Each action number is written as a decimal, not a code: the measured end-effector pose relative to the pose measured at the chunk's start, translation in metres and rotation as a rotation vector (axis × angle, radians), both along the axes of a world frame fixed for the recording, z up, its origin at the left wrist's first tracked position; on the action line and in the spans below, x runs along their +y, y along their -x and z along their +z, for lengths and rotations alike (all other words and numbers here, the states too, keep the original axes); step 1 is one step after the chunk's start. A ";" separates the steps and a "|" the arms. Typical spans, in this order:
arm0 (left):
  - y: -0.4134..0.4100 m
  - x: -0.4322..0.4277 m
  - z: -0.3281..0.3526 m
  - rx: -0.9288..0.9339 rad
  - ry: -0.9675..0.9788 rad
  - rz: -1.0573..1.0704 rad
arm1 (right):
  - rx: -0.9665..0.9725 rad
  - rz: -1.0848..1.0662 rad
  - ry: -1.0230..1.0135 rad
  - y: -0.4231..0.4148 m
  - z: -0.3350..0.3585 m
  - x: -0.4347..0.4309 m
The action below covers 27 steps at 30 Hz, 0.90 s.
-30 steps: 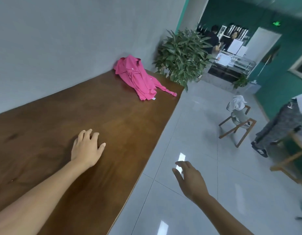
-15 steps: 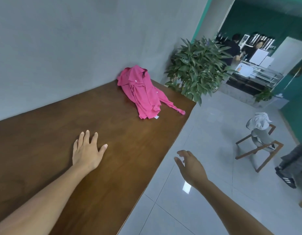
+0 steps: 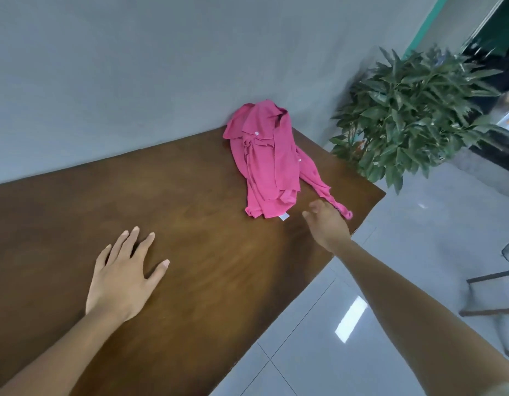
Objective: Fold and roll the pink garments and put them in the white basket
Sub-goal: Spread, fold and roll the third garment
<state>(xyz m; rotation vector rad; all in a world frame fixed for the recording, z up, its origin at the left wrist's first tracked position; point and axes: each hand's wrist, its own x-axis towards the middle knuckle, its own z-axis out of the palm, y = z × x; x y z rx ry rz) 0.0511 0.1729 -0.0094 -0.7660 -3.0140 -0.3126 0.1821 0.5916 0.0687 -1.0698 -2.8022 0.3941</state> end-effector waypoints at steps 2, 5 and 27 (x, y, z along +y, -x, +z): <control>0.000 0.000 0.000 -0.001 -0.006 0.010 | 0.056 0.026 -0.007 0.030 0.001 0.012; -0.001 0.000 0.002 -0.014 -0.018 0.021 | 0.139 -0.010 0.088 0.071 -0.004 0.025; -0.002 -0.001 0.004 -0.038 -0.040 0.008 | 0.550 -0.065 0.286 0.073 0.075 -0.025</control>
